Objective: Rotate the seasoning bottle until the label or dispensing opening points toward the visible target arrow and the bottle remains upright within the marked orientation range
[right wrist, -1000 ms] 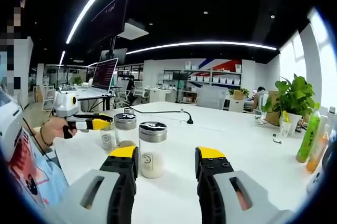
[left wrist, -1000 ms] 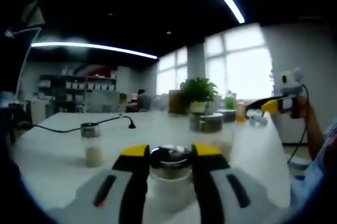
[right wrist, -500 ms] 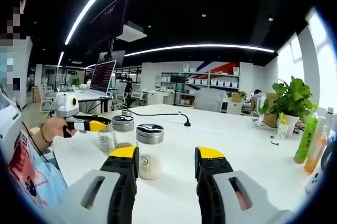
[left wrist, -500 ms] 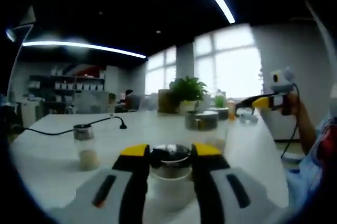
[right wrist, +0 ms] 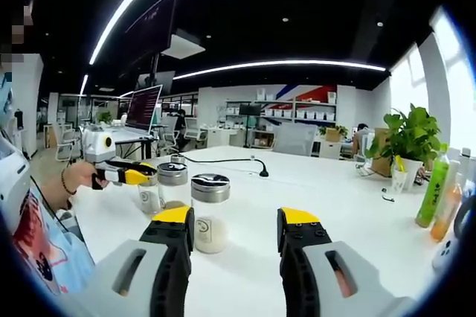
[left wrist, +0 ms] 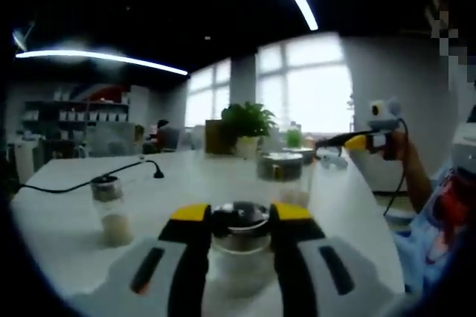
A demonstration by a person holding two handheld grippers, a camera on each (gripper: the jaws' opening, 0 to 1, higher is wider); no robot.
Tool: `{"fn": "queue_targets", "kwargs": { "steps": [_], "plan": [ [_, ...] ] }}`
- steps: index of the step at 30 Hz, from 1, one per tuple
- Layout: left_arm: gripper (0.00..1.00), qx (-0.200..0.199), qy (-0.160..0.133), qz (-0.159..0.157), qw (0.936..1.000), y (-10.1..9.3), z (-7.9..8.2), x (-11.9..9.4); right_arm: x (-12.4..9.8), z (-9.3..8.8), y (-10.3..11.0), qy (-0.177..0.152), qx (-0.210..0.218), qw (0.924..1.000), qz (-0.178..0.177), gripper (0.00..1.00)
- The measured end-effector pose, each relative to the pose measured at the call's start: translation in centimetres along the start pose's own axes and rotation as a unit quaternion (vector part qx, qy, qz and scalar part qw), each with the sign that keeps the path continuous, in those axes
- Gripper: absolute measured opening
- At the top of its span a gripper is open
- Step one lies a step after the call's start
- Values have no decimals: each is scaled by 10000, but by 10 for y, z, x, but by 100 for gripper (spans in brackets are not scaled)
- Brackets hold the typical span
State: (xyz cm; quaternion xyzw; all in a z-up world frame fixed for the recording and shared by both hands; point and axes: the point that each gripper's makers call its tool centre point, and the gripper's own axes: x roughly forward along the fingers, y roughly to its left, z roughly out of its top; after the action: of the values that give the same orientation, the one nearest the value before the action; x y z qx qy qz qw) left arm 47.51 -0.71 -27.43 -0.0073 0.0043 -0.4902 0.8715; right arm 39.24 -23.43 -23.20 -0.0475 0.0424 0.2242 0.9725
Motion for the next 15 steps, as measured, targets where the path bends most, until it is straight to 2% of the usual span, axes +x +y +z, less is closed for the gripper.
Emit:
{"fn": "queue_targets", "kwargs": {
  "steps": [6,9,12,15],
  "plan": [
    [33,26,58,-276,9996,-1,-1,0,0,0,0,2,23,10000,3,47],
    [33,163,90,-434,9989,-3,-2,0,0,1,-1,-14,-39,10000,-30,48],
    [33,171,115,-551,9983,-4,-3,-1,0,7,0,-221,-140,9997,-33,48],
    [33,197,164,-693,9973,-5,-3,-2,-1,9,0,-265,-137,9995,-36,51]
  ]
}}
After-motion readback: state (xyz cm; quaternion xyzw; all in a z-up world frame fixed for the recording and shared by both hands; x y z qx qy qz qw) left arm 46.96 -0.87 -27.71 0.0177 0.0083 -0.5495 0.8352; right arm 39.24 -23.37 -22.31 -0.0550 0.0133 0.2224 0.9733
